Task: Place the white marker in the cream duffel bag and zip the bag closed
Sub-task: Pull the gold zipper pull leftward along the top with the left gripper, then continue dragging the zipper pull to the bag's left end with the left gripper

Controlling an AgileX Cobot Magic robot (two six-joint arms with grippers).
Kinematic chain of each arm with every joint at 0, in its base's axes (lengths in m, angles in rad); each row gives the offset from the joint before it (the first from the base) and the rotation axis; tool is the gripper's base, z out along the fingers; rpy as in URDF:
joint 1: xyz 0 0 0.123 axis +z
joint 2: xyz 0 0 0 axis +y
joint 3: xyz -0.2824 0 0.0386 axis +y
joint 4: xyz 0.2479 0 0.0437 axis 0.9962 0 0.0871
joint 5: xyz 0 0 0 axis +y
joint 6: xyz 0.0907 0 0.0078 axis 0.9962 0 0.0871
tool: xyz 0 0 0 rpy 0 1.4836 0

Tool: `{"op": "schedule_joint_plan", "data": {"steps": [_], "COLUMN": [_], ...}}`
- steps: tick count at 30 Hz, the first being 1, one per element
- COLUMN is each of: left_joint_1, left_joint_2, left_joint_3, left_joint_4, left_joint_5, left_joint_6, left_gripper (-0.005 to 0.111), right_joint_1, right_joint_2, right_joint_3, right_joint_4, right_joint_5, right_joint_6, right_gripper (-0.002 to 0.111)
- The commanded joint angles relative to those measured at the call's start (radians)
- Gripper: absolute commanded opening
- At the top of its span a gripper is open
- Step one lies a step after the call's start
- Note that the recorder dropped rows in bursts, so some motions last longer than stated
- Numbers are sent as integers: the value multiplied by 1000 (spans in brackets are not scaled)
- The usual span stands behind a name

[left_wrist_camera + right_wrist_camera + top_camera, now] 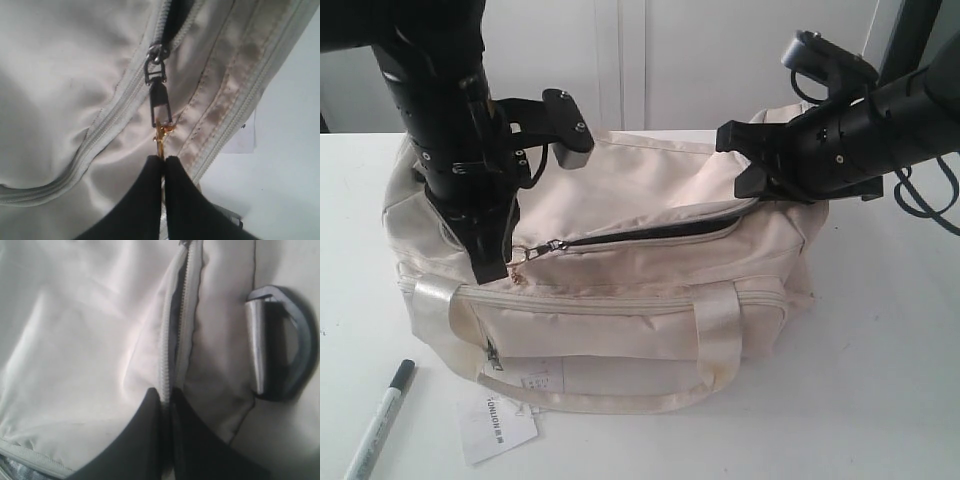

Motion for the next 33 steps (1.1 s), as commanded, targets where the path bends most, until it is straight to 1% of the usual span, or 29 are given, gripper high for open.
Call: {"op": "schedule_joint_plan", "data": {"steps": [1,4,12,33], "left_joint_1": [6,15,84,83], "left_joint_2": [-15,-21,-46,-62], "left_joint_3": [10,10,10,10], "left_joint_4": [10,12,-4,-8], "left_joint_5": [95,95,95,95], "left_joint_6": [-6,-6,-8,-6], "left_gripper": [0,0,0,0], "right_joint_1": [-1,-1,-1,-1], "right_joint_2": [-10,-10,-10,-12], "right_joint_3": [-6,-6,-6,-6], "right_joint_4": [-16,-16,-16,-16], "right_joint_5": [-21,-21,-21,-25], "right_joint_6": [-14,-14,-14,-14], "right_gripper": [0,0,0,0]}}
